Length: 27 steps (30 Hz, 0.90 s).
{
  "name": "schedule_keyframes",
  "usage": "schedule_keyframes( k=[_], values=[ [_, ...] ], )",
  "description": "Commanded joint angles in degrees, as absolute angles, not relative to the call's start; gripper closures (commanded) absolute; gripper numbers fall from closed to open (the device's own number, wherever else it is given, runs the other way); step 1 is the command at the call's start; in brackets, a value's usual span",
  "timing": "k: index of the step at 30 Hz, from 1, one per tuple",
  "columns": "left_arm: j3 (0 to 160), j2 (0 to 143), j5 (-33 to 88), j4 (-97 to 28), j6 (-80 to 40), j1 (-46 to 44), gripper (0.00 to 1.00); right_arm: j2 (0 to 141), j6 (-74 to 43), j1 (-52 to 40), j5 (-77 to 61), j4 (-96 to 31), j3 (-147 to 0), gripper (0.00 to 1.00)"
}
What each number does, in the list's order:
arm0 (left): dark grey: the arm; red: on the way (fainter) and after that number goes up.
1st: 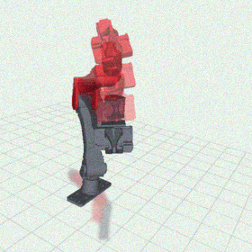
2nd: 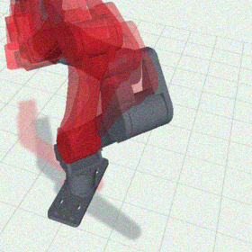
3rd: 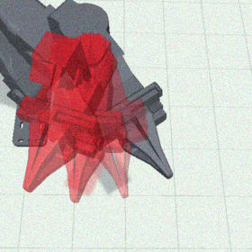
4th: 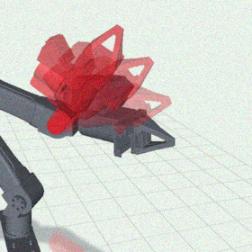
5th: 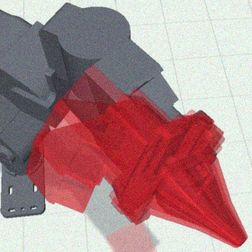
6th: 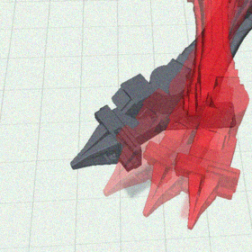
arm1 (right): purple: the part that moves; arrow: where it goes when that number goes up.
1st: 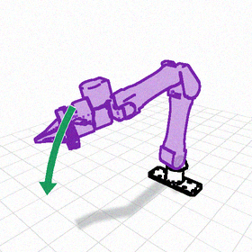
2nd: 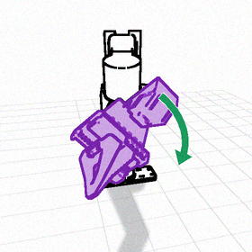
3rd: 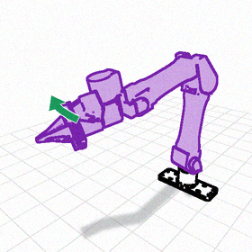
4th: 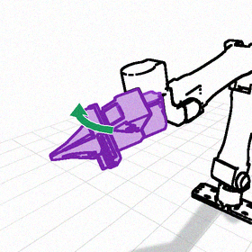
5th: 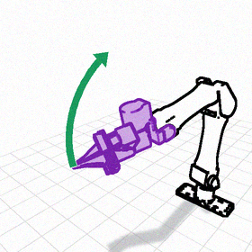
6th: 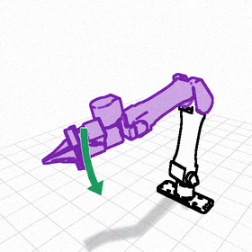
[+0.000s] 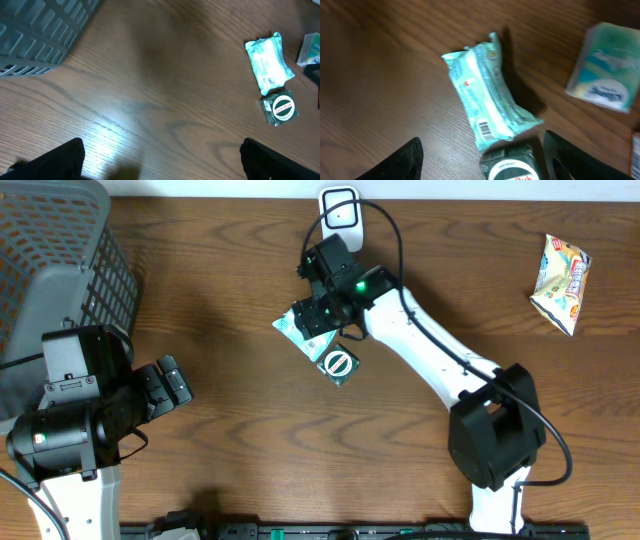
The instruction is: Scan the item barcode
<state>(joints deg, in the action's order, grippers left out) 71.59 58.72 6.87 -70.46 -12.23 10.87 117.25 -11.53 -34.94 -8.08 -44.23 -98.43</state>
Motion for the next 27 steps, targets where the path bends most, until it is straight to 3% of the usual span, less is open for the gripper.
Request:
schedule_keyframes(
  k=[1, 7, 13, 27],
  values=[
    [71.44, 58.72, 5.93, -70.48, -12.75, 11.18, 0.03, 120.38, -5.67, -35.73, -8.84, -43.83, -98.43, 0.29],
    [71.44, 58.72, 5.93, -70.48, -12.75, 11.18, 0.02, 123.68, -5.04, -34.33, -7.01, -41.28, -98.43, 0.29],
    [71.44, 58.72, 5.93, -70.48, -12.78, 11.18, 0.03, 123.83, -5.04, -30.92, -8.47, -39.16, -98.43, 0.51],
    [71.44, 58.72, 5.93, -70.48, -12.78, 11.18, 0.02, 128.7, -5.06, -29.67, -18.72, -35.94, -98.43, 0.39]
  ],
)
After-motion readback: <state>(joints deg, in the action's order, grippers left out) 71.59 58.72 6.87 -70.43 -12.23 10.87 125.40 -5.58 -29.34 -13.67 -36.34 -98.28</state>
